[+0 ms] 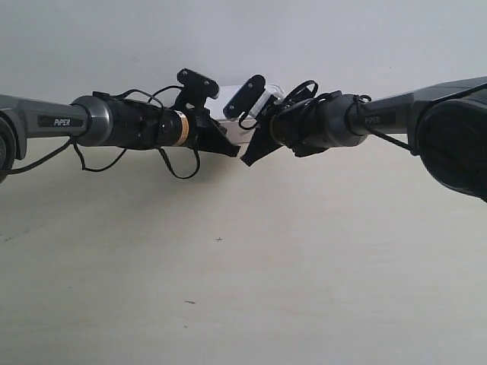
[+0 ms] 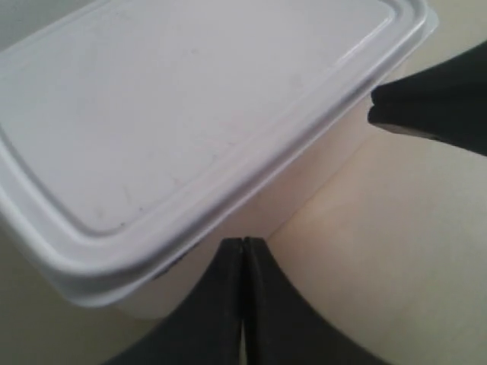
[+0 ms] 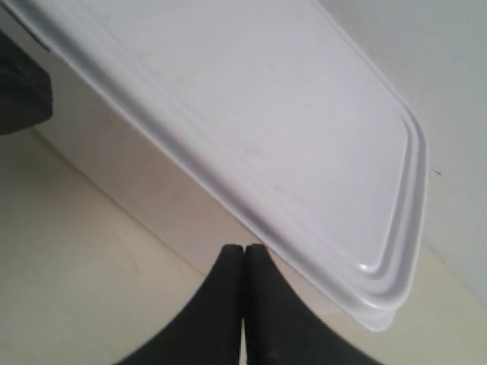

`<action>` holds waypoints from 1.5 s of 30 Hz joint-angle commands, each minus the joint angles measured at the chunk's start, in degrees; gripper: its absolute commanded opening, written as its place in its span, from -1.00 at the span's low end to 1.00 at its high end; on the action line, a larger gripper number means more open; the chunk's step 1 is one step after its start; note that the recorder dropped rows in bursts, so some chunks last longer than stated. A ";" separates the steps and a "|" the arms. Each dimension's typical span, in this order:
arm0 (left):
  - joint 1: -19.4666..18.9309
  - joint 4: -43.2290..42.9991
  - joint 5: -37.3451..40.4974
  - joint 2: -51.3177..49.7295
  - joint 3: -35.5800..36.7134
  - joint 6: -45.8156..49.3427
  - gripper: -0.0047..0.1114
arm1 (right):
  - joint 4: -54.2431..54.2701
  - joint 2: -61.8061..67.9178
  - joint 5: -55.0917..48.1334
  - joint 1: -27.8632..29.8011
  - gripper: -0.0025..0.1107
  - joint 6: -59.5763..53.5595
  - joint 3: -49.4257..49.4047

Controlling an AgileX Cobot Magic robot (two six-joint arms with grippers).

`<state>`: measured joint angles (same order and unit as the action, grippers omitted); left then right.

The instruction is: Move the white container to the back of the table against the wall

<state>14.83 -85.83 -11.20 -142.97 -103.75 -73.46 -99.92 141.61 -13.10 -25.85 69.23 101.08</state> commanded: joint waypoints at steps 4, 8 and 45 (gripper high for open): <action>-1.63 -0.33 -1.98 0.33 -0.40 -0.15 -0.92 | -0.03 2.11 0.94 0.30 -0.96 -0.17 1.97; -2.26 -0.51 -2.40 0.09 -0.97 -0.15 -0.92 | -0.03 2.42 1.76 0.30 -0.96 -0.17 2.25; -5.09 -0.96 -5.44 -5.64 -8.39 -3.38 -0.92 | -0.03 2.42 0.70 0.80 -0.96 -0.32 2.86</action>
<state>10.27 -87.55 -18.07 -148.95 -111.12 -76.88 -99.92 144.16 -12.01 -25.65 69.23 103.53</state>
